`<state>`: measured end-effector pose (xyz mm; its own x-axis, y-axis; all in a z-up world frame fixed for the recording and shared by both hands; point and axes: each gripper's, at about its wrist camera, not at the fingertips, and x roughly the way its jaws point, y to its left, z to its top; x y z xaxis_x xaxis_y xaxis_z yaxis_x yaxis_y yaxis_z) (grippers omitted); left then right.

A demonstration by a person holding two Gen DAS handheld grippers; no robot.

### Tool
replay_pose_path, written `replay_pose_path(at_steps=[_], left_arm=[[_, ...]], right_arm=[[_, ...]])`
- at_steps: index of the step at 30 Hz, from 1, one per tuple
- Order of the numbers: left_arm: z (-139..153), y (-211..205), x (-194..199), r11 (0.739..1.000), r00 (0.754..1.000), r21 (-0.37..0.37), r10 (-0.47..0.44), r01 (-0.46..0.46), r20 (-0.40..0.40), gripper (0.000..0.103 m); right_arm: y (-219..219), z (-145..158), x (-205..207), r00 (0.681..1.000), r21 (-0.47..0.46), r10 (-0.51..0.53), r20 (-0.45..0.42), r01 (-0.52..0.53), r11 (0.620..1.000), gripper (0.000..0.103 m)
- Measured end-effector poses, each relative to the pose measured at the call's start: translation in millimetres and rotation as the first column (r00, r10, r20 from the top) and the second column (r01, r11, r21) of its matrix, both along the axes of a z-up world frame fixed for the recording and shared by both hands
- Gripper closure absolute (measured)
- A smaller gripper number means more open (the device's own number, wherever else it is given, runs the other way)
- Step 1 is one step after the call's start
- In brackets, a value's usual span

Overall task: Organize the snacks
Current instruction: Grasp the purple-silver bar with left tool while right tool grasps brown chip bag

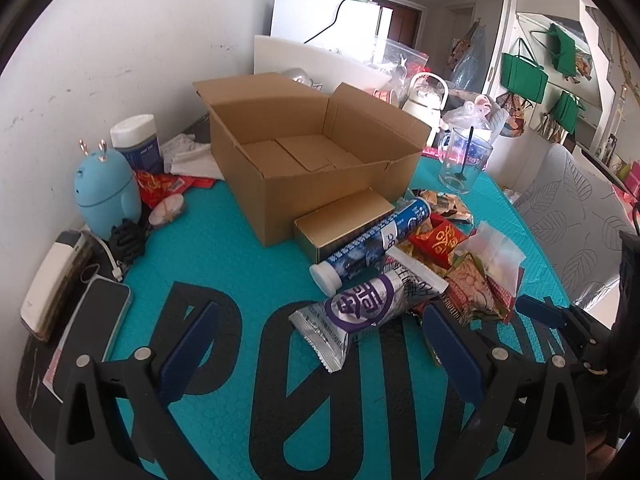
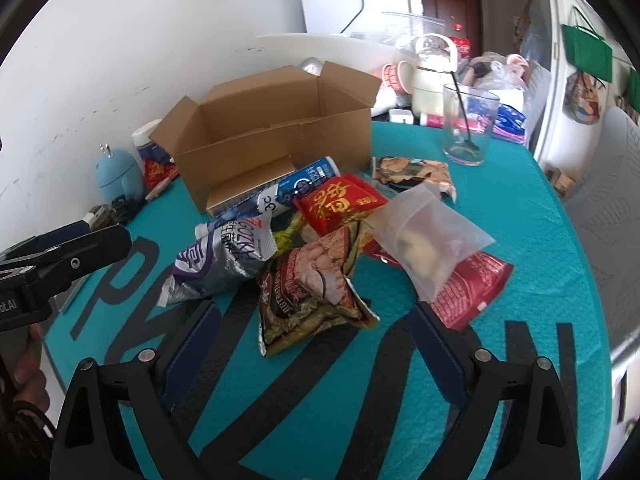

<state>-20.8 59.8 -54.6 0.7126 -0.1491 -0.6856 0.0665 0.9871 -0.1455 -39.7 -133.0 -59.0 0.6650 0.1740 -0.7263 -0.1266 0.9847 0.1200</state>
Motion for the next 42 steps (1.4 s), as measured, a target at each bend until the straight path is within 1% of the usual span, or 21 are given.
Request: replay_pose_path(at_steps=[5,9,10,12,14,16,17,19,21,24,26,30,34,37,39,41,42], left_arm=[[-10.4,4.3,4.2,1.000,1.000,-0.015,-0.003,0.003,-0.021,0.000],[-17.2,8.0,8.8,1.000,0.999,-0.020,0.004,-0.004,-0.039,0.000],[-19.4,8.5,9.8,1.000,0.999,-0.016,0.004,-0.005,-0.044,0.000],[-23.7,9.2,13.2,1.000,0.998,-0.004,0.006,-0.006,-0.060,0.000],[-26.5,9.4,16.2,1.000,0.998,0.012,0.013,-0.012,-0.069,0.000],[-28.4,8.2,19.5,1.000,0.998,0.022,0.008,-0.007,-0.070,0.000],[-28.9,6.8,21.2,1.000,0.998,0.024,0.003,-0.001,-0.070,0.000],[-29.3,3.4,24.3,1.000,0.998,0.022,-0.014,0.016,-0.068,0.000],[-30.3,-2.0,29.3,0.999,0.997,0.023,-0.038,0.040,-0.069,0.000],[-32.5,-12.0,39.1,0.996,0.994,0.045,-0.068,0.072,-0.081,0.000],[-34.6,-18.6,44.3,0.994,0.991,0.051,-0.097,0.102,-0.093,0.000],[-39.9,-33.0,54.6,0.984,0.979,0.058,-0.162,0.170,-0.127,0.000],[-41.7,-47.7,57.3,0.972,0.971,0.092,-0.206,0.218,-0.123,0.000],[-44.5,-54.0,58.0,0.964,0.962,0.080,-0.245,0.255,-0.124,0.001],[-47.6,-55.8,58.3,0.963,0.959,0.072,-0.250,0.261,-0.136,0.012],[-49.7,-55.5,59.5,0.967,0.964,0.090,-0.223,0.237,-0.147,0.031],[-50.6,-53.6,59.0,0.970,0.968,0.103,-0.202,0.219,-0.147,0.036]], right_arm=[[6.0,-10.4,12.3,0.998,0.002,0.055,-0.023,-0.055,0.999,0.010],[12.4,-20.1,26.0,0.996,-0.018,0.072,-0.044,-0.073,0.997,0.010],[12.0,-21.9,27.4,0.996,-0.018,0.075,-0.048,-0.076,0.997,0.011],[13.7,-27.3,34.3,0.995,-0.028,0.077,-0.060,-0.079,0.997,0.017],[14.0,-33.0,38.4,0.994,-0.030,0.078,-0.079,-0.081,0.996,0.030],[13.7,-39.2,41.4,0.992,-0.033,0.076,-0.102,-0.080,0.996,0.036],[12.8,-40.2,41.2,0.991,-0.017,0.086,-0.103,-0.088,0.996,0.042],[11.0,-38.1,38.2,0.992,-0.008,0.094,-0.084,-0.096,0.995,0.046],[10.1,-36.8,35.5,0.992,-0.022,0.098,-0.080,-0.100,0.995,0.049],[4.9,-36.0,30.7,0.992,-0.014,0.090,-0.092,-0.091,0.996,0.050],[-1.7,-35.2,25.8,0.991,0.013,0.085,-0.104,-0.084,0.996,0.050],[-11.6,-35.0,16.0,0.990,0.044,0.078,-0.119,-0.074,0.996,0.050],[-18.5,-34.8,11.1,0.991,0.056,0.068,-0.119,-0.062,0.997,0.050],[-22.8,-35.8,10.7,0.990,0.074,0.066,-0.122,-0.058,0.996,0.050],[-24.7,-35.7,10.3,0.990,0.084,0.066,-0.125,-0.056,0.995,0.050],[-25.7,-36.0,9.4,0.990,0.085,0.065,-0.125,-0.055,0.995,0.050],[-25.5,-36.4,9.0,0.990,0.084,0.065,-0.124,-0.055,0.995,0.049]])
